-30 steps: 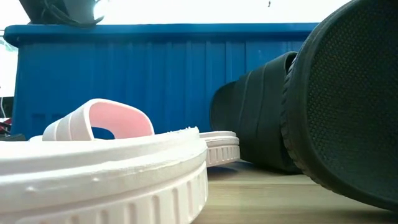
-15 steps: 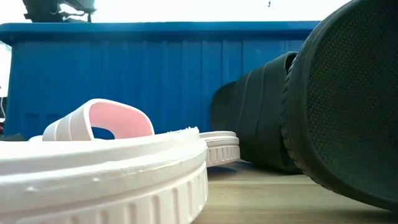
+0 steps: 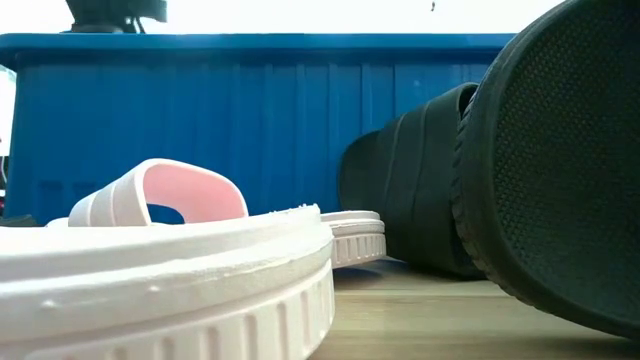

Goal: Pick and place slides into bin
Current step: Put the black slide into the blue container

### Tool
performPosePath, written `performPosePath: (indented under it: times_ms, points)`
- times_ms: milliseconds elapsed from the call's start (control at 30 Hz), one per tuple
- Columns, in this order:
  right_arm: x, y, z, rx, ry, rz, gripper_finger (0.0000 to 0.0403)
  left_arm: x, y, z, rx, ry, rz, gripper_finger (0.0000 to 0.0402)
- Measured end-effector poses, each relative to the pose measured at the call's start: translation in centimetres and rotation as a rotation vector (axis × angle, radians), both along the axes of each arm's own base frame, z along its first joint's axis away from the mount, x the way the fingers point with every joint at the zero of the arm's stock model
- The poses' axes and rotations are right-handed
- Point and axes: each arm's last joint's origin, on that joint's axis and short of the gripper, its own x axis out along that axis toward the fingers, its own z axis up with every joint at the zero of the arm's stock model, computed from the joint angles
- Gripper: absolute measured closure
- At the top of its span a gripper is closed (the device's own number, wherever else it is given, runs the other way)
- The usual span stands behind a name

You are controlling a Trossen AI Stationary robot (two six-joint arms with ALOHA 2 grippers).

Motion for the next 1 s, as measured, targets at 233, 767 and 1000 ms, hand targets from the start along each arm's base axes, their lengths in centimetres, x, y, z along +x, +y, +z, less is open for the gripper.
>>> performPosePath:
  times_ms: [233,767,1000]
  points:
    - [0.0,0.0,0.0,-0.008,0.003,0.002,0.0345,0.3,0.0,3.3,-0.017,-0.124,0.003,0.0191]
    - [-0.1,0.0,-0.5,-0.031,0.076,0.013,0.0343,4.1,-0.9,12.0,-0.096,-0.790,-0.205,0.0191]
    - [-0.3,0.1,-0.8,0.012,0.095,0.003,0.0342,4.9,-1.1,14.5,-0.082,-1.025,-0.281,0.0191]
